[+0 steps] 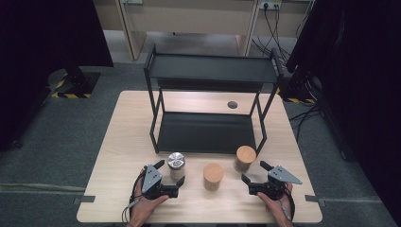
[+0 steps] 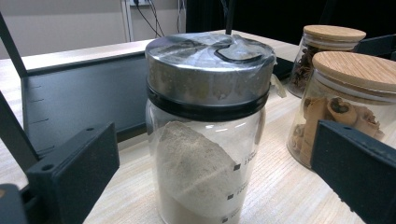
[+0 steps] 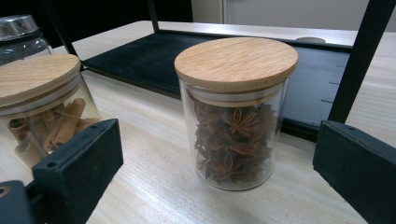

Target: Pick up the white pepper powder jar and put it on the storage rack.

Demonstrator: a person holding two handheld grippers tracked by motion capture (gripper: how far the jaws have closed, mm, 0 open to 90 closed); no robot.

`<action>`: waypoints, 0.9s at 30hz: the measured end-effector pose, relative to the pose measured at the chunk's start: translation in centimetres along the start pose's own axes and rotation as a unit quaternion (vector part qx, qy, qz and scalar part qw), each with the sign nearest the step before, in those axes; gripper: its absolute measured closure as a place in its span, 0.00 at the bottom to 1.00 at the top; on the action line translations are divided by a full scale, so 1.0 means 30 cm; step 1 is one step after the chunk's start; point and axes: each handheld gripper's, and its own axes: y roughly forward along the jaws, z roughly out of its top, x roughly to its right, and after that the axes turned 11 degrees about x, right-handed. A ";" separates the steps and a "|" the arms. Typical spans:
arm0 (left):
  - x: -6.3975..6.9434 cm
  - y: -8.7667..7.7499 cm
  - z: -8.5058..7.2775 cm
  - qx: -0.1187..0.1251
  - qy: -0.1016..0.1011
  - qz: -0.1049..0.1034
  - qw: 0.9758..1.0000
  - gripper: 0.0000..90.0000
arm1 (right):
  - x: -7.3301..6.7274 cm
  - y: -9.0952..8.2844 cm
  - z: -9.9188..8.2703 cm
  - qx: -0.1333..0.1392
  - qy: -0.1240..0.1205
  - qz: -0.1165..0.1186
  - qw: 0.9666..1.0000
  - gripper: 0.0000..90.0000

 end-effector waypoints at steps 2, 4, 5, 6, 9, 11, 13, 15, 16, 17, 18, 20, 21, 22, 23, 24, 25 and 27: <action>0.000 0.000 0.000 0.000 0.000 0.000 1.000 0.01 | 0.000 -0.001 0.000 0.000 0.000 0.000 1.000 0.02; -0.001 0.000 0.000 0.000 -0.001 0.000 1.000 0.01 | 0.000 0.000 0.000 0.000 0.000 0.000 1.000 0.02; -0.001 0.000 0.000 0.000 -0.001 0.000 1.000 0.01 | 0.000 0.000 0.000 0.000 0.000 0.000 1.000 0.02; -0.001 0.000 0.000 0.000 -0.001 0.000 1.000 0.01 | 0.000 0.000 0.000 0.000 0.000 0.000 1.000 0.02; -0.001 0.000 0.000 0.000 -0.002 0.000 1.000 0.01 | 0.001 0.000 0.000 0.000 0.001 0.000 1.000 0.02; -0.001 0.000 0.001 0.000 -0.002 0.001 1.000 0.01 | 0.002 -0.001 -0.001 0.001 0.002 0.000 1.000 0.02; -0.001 0.001 0.000 0.000 -0.003 0.001 1.000 0.01 | 0.002 -0.001 -0.001 0.001 0.003 -0.001 1.000 0.02; -0.001 0.000 0.000 0.000 -0.003 0.001 1.000 0.01 | 0.002 -0.001 -0.001 0.001 0.004 -0.002 1.000 0.02; -0.001 0.001 0.000 0.000 -0.003 0.001 1.000 0.01 | 0.002 -0.001 -0.001 0.002 0.005 -0.002 1.000 0.02; -0.001 0.001 0.000 0.000 -0.003 0.001 1.000 0.01 | 0.003 -0.002 -0.002 0.002 0.006 -0.002 1.000 0.02; -0.001 0.001 0.000 0.000 -0.003 0.001 1.000 0.01 | 0.003 -0.002 -0.002 0.002 0.006 -0.002 1.000 0.02; 0.000 0.001 0.001 -0.001 -0.002 0.001 1.000 0.01 | 0.003 -0.002 -0.002 0.002 0.006 -0.002 1.000 0.02; 0.000 0.001 0.001 -0.001 -0.002 0.002 1.000 0.01 | 0.003 -0.002 -0.002 0.002 0.006 -0.002 1.000 0.02; 0.000 0.001 0.001 -0.001 -0.004 0.002 1.000 0.01 | 0.003 -0.002 -0.002 0.002 0.006 -0.002 1.000 0.02; -0.001 0.002 0.001 -0.001 -0.005 0.003 1.000 0.01 | 0.003 -0.002 -0.002 0.002 0.006 -0.002 1.000 0.02; -0.002 0.003 0.001 -0.001 -0.007 0.002 1.000 0.01 | 0.003 -0.002 -0.002 0.002 0.006 -0.002 1.000 0.02; -0.002 0.003 0.001 -0.001 -0.008 0.003 1.000 0.01 | 0.003 -0.001 -0.002 0.002 0.006 -0.002 1.000 0.02; -0.002 0.004 0.001 0.000 -0.007 0.003 1.000 0.01 | 0.003 -0.001 -0.002 0.002 0.006 -0.002 1.000 0.02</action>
